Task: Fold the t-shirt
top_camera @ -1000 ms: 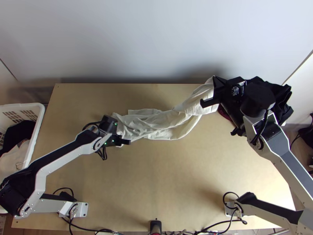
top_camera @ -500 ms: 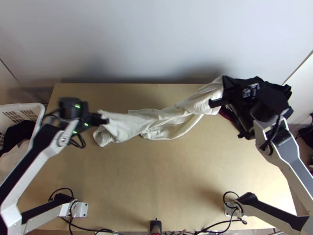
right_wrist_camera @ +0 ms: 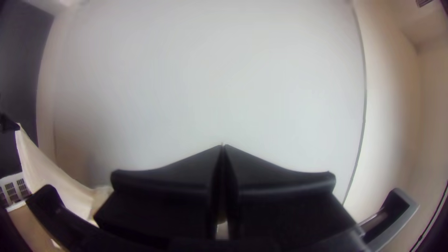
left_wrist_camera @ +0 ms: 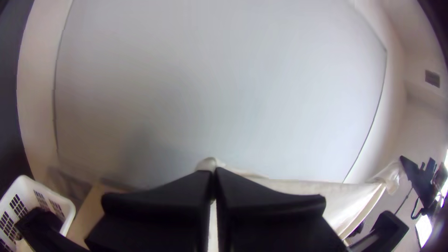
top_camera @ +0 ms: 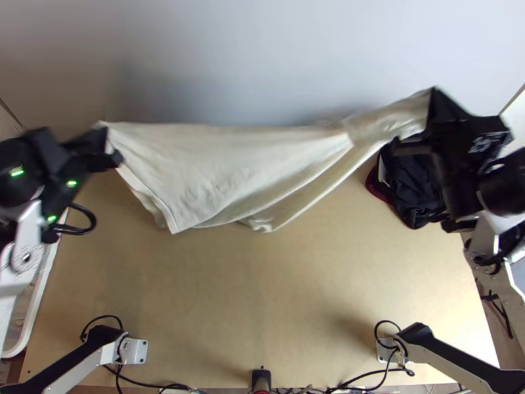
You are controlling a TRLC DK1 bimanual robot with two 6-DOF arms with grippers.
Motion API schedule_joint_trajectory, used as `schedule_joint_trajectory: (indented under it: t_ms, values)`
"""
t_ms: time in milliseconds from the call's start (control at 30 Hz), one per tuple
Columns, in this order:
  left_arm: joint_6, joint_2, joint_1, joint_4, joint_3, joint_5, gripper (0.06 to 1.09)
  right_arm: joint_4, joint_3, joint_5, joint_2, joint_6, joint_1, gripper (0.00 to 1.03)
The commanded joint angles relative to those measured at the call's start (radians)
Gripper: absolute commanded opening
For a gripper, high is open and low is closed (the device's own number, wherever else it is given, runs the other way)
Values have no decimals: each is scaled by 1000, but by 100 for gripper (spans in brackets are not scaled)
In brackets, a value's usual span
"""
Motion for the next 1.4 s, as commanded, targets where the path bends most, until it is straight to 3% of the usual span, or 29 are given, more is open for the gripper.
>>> schedule_joint_trajectory:
  t_ms: [0,500,667,867,1200,1367]
  values:
    - [-3,-73,10,94,95,-52,10,52,109,34,4,-23,-2,3]
    - [111,-267,7,341,98,-64,10,-11,340,37,-39,-59,12,3]
    - [115,-377,7,340,33,-37,10,-161,330,35,-136,-9,-1,3]
    - [163,-475,8,337,-17,-29,10,-263,302,35,-242,-18,-10,3]
    - [164,-598,48,226,-35,-29,9,-453,448,35,-306,-15,-50,3]
    - [173,-630,71,126,-24,-21,9,-599,454,29,-322,31,-74,3]
